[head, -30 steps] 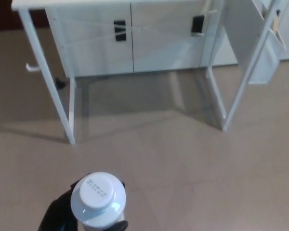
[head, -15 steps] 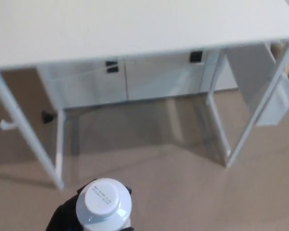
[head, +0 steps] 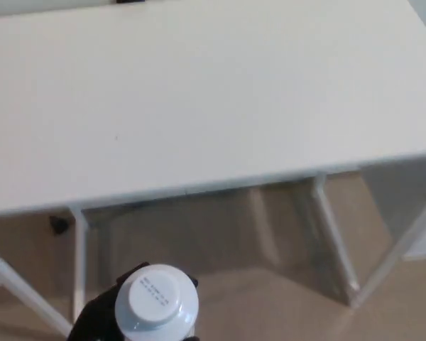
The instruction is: The robot picks up a bottle from a person using its left hand and walk towards the table in frontand put the bottle on the table.
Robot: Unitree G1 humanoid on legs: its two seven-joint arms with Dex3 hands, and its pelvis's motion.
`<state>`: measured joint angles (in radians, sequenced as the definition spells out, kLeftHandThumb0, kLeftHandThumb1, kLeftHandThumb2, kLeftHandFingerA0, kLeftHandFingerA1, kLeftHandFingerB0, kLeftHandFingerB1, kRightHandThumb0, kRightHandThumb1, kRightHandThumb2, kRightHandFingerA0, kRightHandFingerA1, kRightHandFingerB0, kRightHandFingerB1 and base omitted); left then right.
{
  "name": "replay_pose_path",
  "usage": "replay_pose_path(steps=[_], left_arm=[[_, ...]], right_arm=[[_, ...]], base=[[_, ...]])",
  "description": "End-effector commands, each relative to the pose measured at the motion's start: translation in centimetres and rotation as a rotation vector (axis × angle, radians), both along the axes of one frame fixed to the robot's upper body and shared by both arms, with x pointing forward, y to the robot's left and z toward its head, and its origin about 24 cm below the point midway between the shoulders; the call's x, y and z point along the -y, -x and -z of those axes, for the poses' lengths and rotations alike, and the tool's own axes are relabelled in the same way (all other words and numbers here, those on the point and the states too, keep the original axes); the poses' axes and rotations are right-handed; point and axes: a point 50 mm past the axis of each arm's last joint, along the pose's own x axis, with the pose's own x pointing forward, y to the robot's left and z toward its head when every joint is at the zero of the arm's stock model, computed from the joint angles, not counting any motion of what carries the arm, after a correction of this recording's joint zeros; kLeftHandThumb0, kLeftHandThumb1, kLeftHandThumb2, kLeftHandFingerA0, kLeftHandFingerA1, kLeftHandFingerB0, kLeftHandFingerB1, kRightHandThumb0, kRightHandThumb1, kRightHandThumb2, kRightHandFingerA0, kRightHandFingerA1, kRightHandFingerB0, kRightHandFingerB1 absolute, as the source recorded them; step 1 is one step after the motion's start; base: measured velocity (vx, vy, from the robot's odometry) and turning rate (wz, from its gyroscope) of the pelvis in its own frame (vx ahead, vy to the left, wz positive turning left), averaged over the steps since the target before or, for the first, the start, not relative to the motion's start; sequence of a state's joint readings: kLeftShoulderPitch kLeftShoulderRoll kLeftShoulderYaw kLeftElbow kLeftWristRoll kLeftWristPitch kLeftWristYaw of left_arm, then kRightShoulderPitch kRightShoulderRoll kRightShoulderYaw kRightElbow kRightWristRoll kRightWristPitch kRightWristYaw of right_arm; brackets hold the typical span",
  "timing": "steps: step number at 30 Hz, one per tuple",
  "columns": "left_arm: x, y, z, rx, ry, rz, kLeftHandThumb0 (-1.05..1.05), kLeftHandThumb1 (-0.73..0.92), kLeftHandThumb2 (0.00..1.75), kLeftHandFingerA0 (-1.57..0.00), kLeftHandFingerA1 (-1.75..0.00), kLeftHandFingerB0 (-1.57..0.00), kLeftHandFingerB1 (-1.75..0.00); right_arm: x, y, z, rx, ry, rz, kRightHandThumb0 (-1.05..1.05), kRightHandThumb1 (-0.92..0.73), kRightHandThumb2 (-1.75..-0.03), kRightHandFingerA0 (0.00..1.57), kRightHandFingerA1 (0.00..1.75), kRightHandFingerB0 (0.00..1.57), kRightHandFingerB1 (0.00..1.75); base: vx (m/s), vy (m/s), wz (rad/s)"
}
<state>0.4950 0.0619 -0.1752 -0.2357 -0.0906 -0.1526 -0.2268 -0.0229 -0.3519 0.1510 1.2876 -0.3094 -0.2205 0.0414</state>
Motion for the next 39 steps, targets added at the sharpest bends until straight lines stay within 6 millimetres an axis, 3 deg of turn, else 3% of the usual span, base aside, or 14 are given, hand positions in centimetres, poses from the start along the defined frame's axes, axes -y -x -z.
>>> replay_pose_path(steps=[1, 10, 14, 23, 27, 32, 39], left_arm=[[0.0, -0.5, -1.5, 0.090, -0.012, 0.027, -0.08, 0.75, 0.75, -1.09, -1.24, -0.92, -1.01], [0.8, 0.2, -3.5, 0.132, 0.011, 0.074, -0.07, 0.76, 0.75, -1.07, -1.22, -0.90, -0.99], [1.3, 1.2, -5.5, 0.211, 0.037, 0.114, -0.10, 0.78, 0.72, -1.09, -1.18, -0.89, -0.97], [1.2, 0.8, -10.6, 0.362, 0.088, 0.137, -0.12, 0.82, 0.64, -1.09, -1.16, -0.87, -0.96], [0.8, 0.2, -11.2, 0.366, 0.087, 0.127, -0.13, 0.82, 0.64, -1.05, -1.23, -0.87, -0.97], [-0.4, -3.0, -11.5, 0.379, 0.035, 0.072, -0.07, 0.76, 0.73, -1.10, -1.21, -0.86, -1.00], [-1.0, -9.2, -12.8, 0.397, -0.038, 0.037, -0.12, 0.71, 0.81, -1.09, -1.24, -0.85, -1.01]], right_arm=[[0.5, -0.1, -0.3, 0.006, 0.018, 0.007, -0.43, -0.75, -0.63, 0.63, 0.45, 0.54, 0.40], [0.5, 0.1, -0.1, -0.009, 0.030, 0.010, -0.43, -0.75, -0.64, 0.64, 0.45, 0.54, 0.40], [0.6, 1.2, 0.0, -0.021, 0.021, 0.035, -0.43, -0.74, -0.63, 0.64, 0.45, 0.52, 0.40], [0.6, 1.2, 0.0, -0.001, -0.003, 0.052, -0.41, -0.75, -0.63, 0.63, 0.46, 0.51, 0.40], [0.6, 1.5, 0.1, -0.011, 0.007, 0.045, -0.41, -0.76, -0.63, 0.62, 0.45, 0.51, 0.40], [0.5, 1.9, 0.2, -0.017, -0.005, 0.062, -0.41, -0.74, -0.63, 0.63, 0.45, 0.52, 0.40], [0.5, 1.5, 0.1, -0.010, -0.005, 0.061, -0.42, -0.76, -0.63, 0.63, 0.46, 0.52, 0.40]], base=[[0.35, -0.177, 0.11], [0.16, -0.051, -0.05], [0.05, 0.084, 0.01], [0.05, 0.100, -0.01], [0.00, 0.000, 0.00], [0.00, 0.000, 0.00], [0.00, 0.000, 0.00]])
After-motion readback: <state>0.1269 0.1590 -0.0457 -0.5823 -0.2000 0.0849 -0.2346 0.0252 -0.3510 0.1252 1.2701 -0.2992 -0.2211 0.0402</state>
